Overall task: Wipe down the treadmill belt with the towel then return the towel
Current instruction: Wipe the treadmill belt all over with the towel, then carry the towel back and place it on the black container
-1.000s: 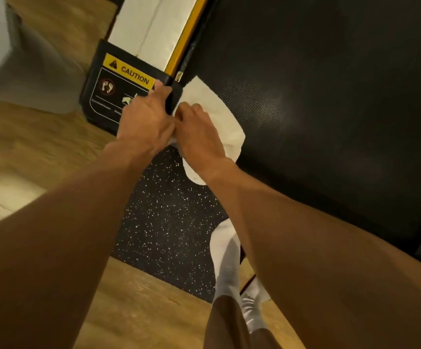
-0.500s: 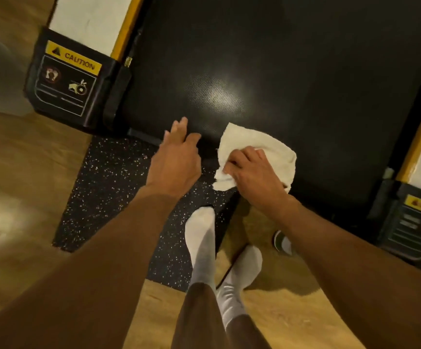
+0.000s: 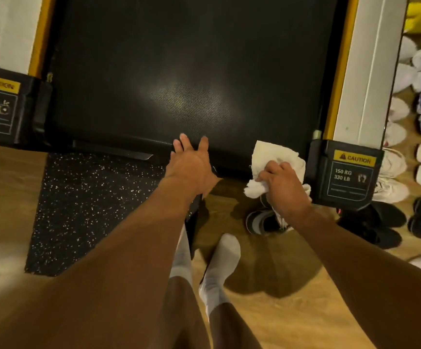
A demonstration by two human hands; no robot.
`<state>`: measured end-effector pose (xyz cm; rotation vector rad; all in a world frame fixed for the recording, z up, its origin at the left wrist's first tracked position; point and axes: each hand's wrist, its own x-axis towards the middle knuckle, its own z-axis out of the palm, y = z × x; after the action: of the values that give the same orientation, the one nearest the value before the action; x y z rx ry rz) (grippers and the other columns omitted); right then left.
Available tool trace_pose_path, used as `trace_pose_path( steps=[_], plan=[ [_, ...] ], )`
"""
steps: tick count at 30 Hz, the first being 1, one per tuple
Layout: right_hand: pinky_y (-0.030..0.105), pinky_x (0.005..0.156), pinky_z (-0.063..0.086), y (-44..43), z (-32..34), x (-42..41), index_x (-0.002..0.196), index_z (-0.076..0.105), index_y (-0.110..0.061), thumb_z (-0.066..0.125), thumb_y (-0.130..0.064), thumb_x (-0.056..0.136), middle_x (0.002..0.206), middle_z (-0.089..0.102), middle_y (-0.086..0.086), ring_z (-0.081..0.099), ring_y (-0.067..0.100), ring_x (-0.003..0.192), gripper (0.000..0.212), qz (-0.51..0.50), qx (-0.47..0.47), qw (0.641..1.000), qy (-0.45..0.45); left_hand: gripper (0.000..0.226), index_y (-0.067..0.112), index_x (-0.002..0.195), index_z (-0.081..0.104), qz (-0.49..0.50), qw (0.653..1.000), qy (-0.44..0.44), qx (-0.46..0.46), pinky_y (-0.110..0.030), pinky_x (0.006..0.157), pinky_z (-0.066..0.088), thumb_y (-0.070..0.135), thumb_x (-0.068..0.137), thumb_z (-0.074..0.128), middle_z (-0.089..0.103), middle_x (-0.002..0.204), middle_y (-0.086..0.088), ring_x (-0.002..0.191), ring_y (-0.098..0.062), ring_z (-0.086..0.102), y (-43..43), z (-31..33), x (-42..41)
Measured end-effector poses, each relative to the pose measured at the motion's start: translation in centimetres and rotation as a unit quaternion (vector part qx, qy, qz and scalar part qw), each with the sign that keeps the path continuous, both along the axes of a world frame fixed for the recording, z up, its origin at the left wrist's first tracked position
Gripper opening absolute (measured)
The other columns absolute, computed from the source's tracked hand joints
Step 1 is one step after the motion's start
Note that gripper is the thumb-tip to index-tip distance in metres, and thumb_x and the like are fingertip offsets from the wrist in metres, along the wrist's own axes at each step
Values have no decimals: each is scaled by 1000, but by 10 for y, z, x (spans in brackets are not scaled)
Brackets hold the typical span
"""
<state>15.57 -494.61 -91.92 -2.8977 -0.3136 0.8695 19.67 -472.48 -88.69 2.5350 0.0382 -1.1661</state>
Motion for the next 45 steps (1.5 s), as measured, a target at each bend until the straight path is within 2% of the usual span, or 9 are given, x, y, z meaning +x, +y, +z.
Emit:
trace_pose_path(
  steps=[4, 7, 12, 15, 20, 25, 30, 40, 45],
  plan=[
    [34, 92, 40, 17, 14, 7, 112, 64, -18, 63, -8, 85, 113, 56, 6, 51, 26, 105, 29, -97, 78, 992, -12, 77, 19, 151, 11, 54, 998, 14, -20, -48, 114, 19, 25, 89, 56, 3, 157, -21, 144, -38, 7, 2, 11, 7],
    [24, 80, 41, 46, 53, 21, 107, 65, -16, 65, -10, 84, 105, 61, 3, 55, 17, 97, 23, -194, 219, 955, -59, 54, 18, 146, 34, 268, 958, -45, -88, -36, 109, 30, 19, 94, 46, 39, 147, -11, 134, -30, 37, 12, 19, 8],
    [24, 70, 56, 91, 137, 44, 103, 64, -21, 72, -13, 80, 93, 68, -4, 66, 9, 87, 25, -404, 461, 788, 56, 49, 17, 136, 48, 510, 832, 67, -207, -45, 101, 43, 45, 96, 43, 51, 136, -11, 121, -32, 50, 25, 53, -8],
    [37, 78, 58, 109, 182, 51, 105, 63, -20, 66, -5, 84, 99, 70, -1, 69, 17, 92, 26, -466, 549, 680, 136, 63, 26, 130, 51, 610, 673, 218, -358, -47, 78, 57, 68, 82, 49, 57, 122, -14, 102, -36, 63, 41, 90, -26],
    [33, 84, 56, 133, 261, 59, 108, 60, -27, 66, -17, 87, 105, 67, -8, 66, 11, 98, 24, -427, 533, 728, 57, 51, 15, 128, 51, 699, 591, -9, -403, -31, 65, 57, 28, 83, 71, 55, 120, -13, 97, -24, 62, 66, 179, -29],
    [16, 68, 54, 160, 353, 61, 122, 50, -25, 63, -21, 90, 108, 59, -10, 61, 6, 96, 35, -402, 530, 747, -4, 40, 13, 112, 63, 584, 668, -43, -459, -32, 82, 57, 29, 78, 76, 62, 116, -8, 104, -20, 63, 95, 291, -31],
    [32, 78, 58, 176, 439, 63, 113, 53, -29, 64, -11, 86, 104, 60, -6, 61, 8, 92, 34, -304, 528, 792, -32, 28, 20, 102, 66, 481, 790, -152, -349, -32, 82, 57, 19, 77, 78, 65, 103, 0, 90, -15, 67, 130, 386, -36],
    [28, 63, 44, 194, 598, 49, 93, 63, -11, 69, -38, 82, 83, 60, -2, 57, 13, 74, 29, -105, 424, 886, -155, 26, 18, 101, 66, 426, 786, -324, -310, -24, 66, 58, 22, 78, 76, 66, 94, 3, 85, -13, 63, 178, 569, -74],
    [33, 71, 47, 206, 661, 25, 85, 58, -16, 70, -42, 82, 98, 61, 4, 59, 20, 85, 28, -74, 491, 851, -171, 19, 24, 98, 69, 432, 745, -430, -270, -34, 81, 56, 33, 82, 72, 69, 95, 7, 91, -12, 65, 190, 624, -110]
  ],
)
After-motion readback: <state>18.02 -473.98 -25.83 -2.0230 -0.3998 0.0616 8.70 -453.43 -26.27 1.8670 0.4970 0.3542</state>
